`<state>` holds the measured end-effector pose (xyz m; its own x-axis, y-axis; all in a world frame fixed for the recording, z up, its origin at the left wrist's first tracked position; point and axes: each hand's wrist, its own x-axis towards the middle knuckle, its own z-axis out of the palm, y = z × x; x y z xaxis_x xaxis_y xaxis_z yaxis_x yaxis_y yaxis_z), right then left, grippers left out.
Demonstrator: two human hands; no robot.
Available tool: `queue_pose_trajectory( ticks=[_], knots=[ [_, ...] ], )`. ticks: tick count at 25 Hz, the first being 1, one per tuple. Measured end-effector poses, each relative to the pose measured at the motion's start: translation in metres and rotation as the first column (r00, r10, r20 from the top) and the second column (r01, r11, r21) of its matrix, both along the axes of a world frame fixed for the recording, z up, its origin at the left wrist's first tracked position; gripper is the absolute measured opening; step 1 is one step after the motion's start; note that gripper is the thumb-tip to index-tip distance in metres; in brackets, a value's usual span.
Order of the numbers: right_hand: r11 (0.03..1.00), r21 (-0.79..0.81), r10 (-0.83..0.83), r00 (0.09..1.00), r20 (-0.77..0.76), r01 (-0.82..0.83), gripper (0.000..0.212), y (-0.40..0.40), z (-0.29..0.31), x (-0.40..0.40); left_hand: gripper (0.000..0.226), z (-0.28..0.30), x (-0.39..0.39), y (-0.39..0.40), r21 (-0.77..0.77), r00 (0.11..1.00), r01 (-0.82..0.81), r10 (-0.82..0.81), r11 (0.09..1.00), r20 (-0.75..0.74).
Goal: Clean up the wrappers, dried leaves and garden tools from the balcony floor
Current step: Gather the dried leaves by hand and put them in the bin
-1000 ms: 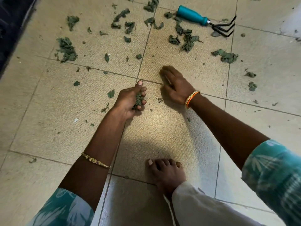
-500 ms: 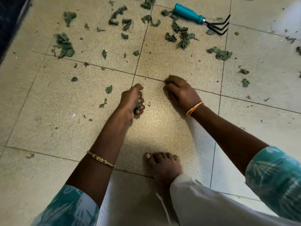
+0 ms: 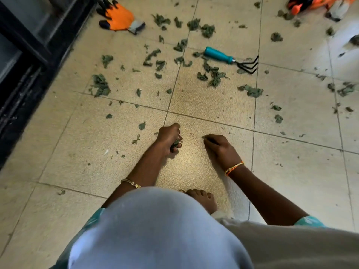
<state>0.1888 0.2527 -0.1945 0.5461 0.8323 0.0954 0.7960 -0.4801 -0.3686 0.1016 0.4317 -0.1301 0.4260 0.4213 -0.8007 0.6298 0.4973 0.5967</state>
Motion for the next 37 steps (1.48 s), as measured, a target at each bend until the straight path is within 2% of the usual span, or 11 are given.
queue_pose_trajectory(
  ticks=[4, 6, 9, 11, 13, 15, 19, 23, 28, 31, 37],
  knots=[
    [0.993, -0.046, 0.101, 0.992, -0.079, -0.105, 0.013, 0.016, 0.011, 0.023, 0.029, 0.010, 0.000, 0.001, 0.007, 0.999, 0.053, -0.053, 0.999, 0.011],
    [0.991, -0.127, -0.065, 0.972, -0.226, 0.037, 0.016, 0.028, 0.028, 0.035, 0.030, 0.018, 0.002, 0.002, 0.010, 0.998, 0.050, -0.050, 0.999, 0.026],
    [0.894, -0.125, -0.414, 0.686, -0.598, 0.430, 0.018, 0.031, 0.064, 0.054, 0.031, 0.033, 0.010, 0.000, 0.007, 0.996, 0.079, -0.080, 0.997, 0.051],
    [0.860, -0.034, -0.313, 0.476, -0.822, 0.509, 0.024, 0.028, 0.103, 0.065, 0.033, 0.046, 0.017, -0.003, 0.004, 0.987, 0.145, -0.145, 0.989, 0.066],
    [0.891, 0.015, -0.185, 0.394, -0.900, 0.453, 0.020, 0.029, 0.139, 0.072, 0.041, 0.061, 0.033, -0.009, 0.009, 0.967, 0.230, -0.230, 0.973, 0.106],
    [0.942, 0.047, -0.114, 0.449, -0.886, 0.332, 0.014, 0.034, 0.165, 0.076, 0.049, 0.075, 0.054, -0.016, 0.044, 0.944, 0.305, -0.308, 0.951, 0.121],
    [0.972, 0.090, -0.095, 0.714, -0.694, 0.218, 0.027, 0.046, 0.163, 0.094, 0.066, 0.082, 0.099, -0.023, 0.014, 0.877, 0.464, -0.462, 0.886, 0.131],
    [0.959, 0.222, -0.076, 0.918, -0.390, 0.174, 0.049, 0.044, 0.140, 0.121, 0.042, 0.071, 0.144, -0.028, 0.048, 0.919, 0.391, -0.393, 0.919, 0.042],
    [0.934, 0.348, 0.067, 0.911, -0.406, 0.086, 0.036, 0.035, 0.097, 0.156, 0.036, 0.040, 0.186, -0.039, 0.085, 0.995, 0.090, -0.094, 0.992, 0.045],
    [0.902, 0.368, -0.012, 0.867, -0.499, 0.224, 0.026, 0.023, 0.067, 0.191, 0.031, 0.014, 0.187, -0.051, 0.025, 0.998, -0.034, 0.032, 0.999, 0.059],
    [0.961, -0.271, -0.103, 0.982, -0.159, 0.057, 0.055, 0.005, 0.013, 0.249, 0.041, -0.013, 0.173, -0.056, -0.025, 0.967, -0.219, 0.221, 0.975, 0.126]
  ],
)
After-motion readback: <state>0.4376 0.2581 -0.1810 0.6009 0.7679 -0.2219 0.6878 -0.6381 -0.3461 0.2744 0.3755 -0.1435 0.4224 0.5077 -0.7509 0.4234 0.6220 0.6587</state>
